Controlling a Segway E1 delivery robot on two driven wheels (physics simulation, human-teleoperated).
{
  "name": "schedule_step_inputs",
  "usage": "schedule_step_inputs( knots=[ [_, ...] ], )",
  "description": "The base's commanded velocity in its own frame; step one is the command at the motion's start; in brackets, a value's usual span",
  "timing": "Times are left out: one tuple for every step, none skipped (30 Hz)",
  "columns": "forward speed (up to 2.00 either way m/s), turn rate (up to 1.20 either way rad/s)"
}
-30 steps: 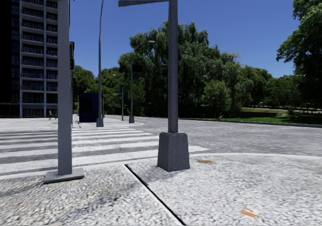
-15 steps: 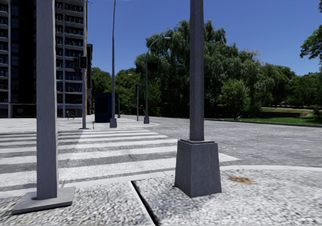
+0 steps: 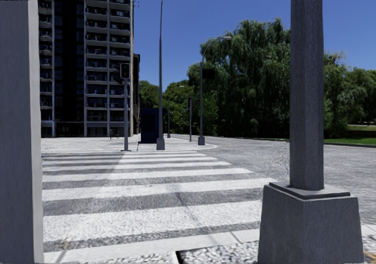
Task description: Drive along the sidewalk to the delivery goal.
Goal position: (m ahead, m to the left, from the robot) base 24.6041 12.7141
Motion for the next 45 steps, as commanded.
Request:
schedule_step_inputs(
  knots=[
    [1.47, 0.36],
    [1.47, 0.36],
    [1.47, 0.37],
    [1.47, 0.42],
    [1.47, 0.42],
    [1.47, 0.52],
    [1.47, 0.55],
    [1.47, 0.55],
    [1.47, 0.55],
    [1.47, 0.54],
    [1.47, 0.54],
    [1.47, 0.54],
    [1.47, 0.54],
    [1.47, 0.54],
    [1.47, 0.54],
    [1.47, 0.54],
    [1.47, 0.54],
    [1.47, 0.52],
    [1.47, 0.51],
    [1.47, 0.51],
    [1.47, 0.49],
    [1.47, 0.49],
    [1.47, 0.48],
    [1.47, 0.48],
    [1.47, 0.37],
    [1.47, 0.00],
    [1.47, 0.00],
    [1.47, 0.00],
    [1.47, 0.00],
    [1.46, 0.00],
    [1.44, 0.00],
    [1.44, 0.00],
    [1.44, 0.00],
    [1.44, 0.00],
    [1.44, 0.00],
    [1.44, 0.00],
    [1.44, 0.00],
    [1.43, 0.00],
    [1.43, 0.00],
    [1.43, 0.00],
    [1.43, 0.00],
    [1.43, 0.00],
    [1.43, 0.00],
    [1.43, 0.00],
    [1.43, 0.00]
  ],
)
